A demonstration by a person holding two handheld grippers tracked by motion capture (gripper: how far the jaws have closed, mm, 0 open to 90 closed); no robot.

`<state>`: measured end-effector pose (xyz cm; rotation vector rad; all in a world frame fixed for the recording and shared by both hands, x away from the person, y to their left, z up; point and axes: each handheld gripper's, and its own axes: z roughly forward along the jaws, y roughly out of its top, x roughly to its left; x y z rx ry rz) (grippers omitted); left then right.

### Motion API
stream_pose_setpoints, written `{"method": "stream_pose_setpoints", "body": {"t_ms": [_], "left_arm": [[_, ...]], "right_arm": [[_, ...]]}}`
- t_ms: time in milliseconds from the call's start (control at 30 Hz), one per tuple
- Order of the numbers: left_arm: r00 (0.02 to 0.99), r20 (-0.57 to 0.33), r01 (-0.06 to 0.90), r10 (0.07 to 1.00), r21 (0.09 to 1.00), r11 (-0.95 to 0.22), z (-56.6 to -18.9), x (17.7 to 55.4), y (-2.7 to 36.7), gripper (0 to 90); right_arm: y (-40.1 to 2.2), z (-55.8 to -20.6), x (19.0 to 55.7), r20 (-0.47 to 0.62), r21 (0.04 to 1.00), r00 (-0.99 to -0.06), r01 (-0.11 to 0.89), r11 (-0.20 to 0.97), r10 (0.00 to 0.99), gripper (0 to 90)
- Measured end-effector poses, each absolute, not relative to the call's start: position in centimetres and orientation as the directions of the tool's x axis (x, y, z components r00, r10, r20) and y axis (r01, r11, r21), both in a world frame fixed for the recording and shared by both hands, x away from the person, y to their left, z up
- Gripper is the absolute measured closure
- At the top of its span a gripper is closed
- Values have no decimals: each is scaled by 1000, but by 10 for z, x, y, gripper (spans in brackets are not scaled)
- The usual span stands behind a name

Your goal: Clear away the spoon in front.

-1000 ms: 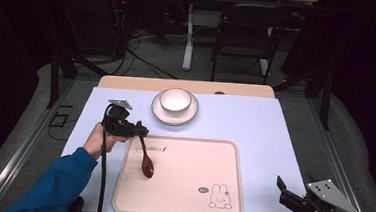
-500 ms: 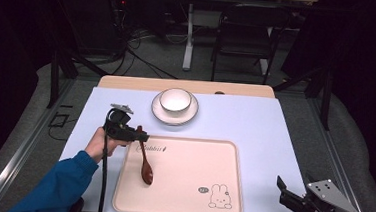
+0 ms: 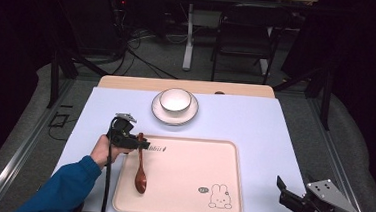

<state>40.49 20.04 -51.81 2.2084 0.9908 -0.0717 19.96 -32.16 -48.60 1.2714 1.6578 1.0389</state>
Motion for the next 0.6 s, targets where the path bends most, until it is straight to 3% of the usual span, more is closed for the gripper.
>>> {"method": "stream_pose_setpoints", "body": {"t_ms": [600], "left_arm": [[670,-267,688,692,572,-445,-528,403,198,667]], "right_arm": [[-321,-486,199,-107,928,-187,333,165,977,142]]}}
